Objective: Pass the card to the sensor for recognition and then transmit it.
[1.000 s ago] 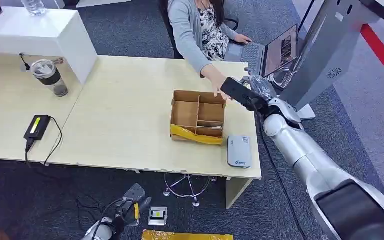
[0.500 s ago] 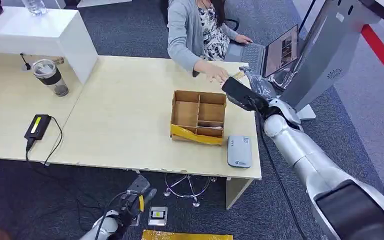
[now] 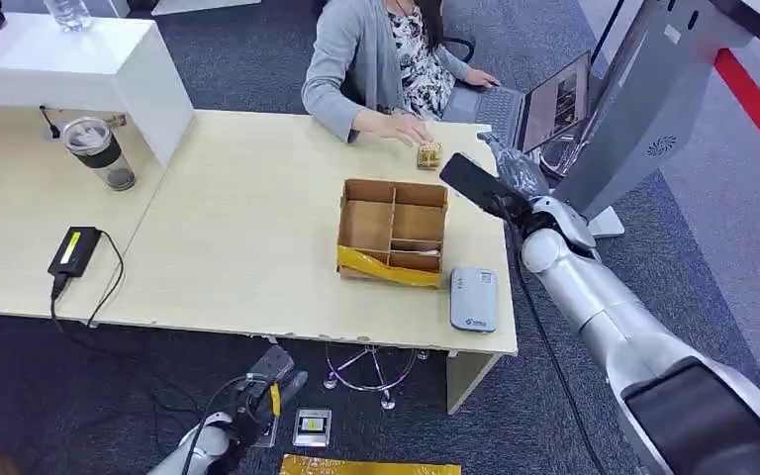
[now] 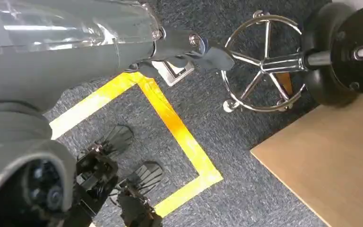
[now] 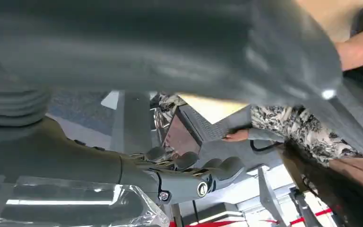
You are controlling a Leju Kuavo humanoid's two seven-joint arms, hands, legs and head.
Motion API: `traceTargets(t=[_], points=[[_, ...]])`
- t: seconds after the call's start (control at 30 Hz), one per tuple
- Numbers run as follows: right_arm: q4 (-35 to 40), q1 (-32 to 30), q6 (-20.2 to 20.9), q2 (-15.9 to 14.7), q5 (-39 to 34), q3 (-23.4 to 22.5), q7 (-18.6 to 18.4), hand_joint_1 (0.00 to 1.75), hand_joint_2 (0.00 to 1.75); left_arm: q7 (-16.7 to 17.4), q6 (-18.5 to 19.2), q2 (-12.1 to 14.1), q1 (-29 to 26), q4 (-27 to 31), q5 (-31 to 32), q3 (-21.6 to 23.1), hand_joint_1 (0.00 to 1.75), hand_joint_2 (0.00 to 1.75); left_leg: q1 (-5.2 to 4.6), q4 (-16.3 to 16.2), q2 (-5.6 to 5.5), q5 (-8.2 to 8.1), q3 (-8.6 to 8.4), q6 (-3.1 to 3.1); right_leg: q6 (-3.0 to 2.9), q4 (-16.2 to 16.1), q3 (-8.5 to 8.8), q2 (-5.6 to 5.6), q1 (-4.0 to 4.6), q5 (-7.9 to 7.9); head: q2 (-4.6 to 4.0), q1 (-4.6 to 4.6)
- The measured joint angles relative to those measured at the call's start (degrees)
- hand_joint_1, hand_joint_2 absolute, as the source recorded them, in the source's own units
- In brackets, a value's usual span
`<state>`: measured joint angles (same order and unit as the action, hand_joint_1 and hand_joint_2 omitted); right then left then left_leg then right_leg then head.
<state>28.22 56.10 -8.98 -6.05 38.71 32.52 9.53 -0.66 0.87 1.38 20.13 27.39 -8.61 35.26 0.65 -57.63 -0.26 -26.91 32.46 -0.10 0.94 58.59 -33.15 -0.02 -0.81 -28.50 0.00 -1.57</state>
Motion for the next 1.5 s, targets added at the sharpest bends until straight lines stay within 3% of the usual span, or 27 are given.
traceTargets(t=[0.13,0.4,0.43,0.67,0.97,1.23,1.5], points=[[0.37,-0.88,-0.17,-0.52,0.0,-0.02,-0.33,0.0,0.0,-0.33,-2.91,-0.79,-0.4,0.02,-0.35,0.07,0.0,0.0,-0.01,-0.01,0.0,0.0,0.01,0.0,0.0,-0.01,0.0,-0.01,-0.01,0.0,0.0,0.02],[2.03,-2.78,-0.17,-1.07,0.33,-0.07,-1.9,0.0,0.0,-0.92,-0.35,-0.05,0.6,0.09,-1.16,0.15,0.0,0.0,0.0,0.0,0.02,0.0,-0.01,0.0,0.0,0.0,0.0,-0.01,0.0,0.0,0.0,0.0],[2.41,-3.07,-0.17,-1.11,0.33,-0.11,-2.14,0.0,1.75,-0.9,-0.26,0.04,0.59,0.11,-1.16,0.15,0.0,0.0,0.0,0.0,0.02,0.0,-0.01,0.0,0.0,0.0,0.0,0.0,0.0,0.0,0.0,0.0],[7.73,-7.22,1.7,-3.25,-0.24,-0.35,-5.37,0.0,1.75,0.33,-4.65,-0.59,-1.05,0.2,-1.49,0.44,0.0,0.0,0.0,0.0,0.03,-0.02,0.01,0.01,0.0,-0.03,0.01,0.0,0.0,0.0,0.0,-0.02],[17.36,-11.26,3.72,-5.77,-1.57,-0.37,-7.15,0.0,1.75,0.33,-5.44,-0.44,-1.76,0.2,-2.19,1.05,0.0,0.0,0.0,0.0,0.04,-0.01,0.01,0.01,0.0,-0.03,0.0,0.01,0.0,0.0,0.0,0.0],[20.92,-11.75,3.34,-5.86,-2.43,-0.35,-6.95,0.0,1.75,0.54,-7.58,-0.46,-1.65,1.18,-1.64,1.77,0.0,0.0,0.0,0.0,0.04,-0.01,-0.01,0.0,0.0,-0.03,0.0,0.03,0.0,0.0,0.0,0.0],[23.65,-12.97,3.63,-6.29,-2.97,-0.28,-7.85,0.0,1.75,1.6,-6.75,-0.31,-1.77,1.16,-1.38,2.14,0.0,0.0,0.0,0.0,0.04,-0.02,0.01,0.01,0.0,-0.03,0.0,0.02,0.0,0.0,0.0,0.0]])
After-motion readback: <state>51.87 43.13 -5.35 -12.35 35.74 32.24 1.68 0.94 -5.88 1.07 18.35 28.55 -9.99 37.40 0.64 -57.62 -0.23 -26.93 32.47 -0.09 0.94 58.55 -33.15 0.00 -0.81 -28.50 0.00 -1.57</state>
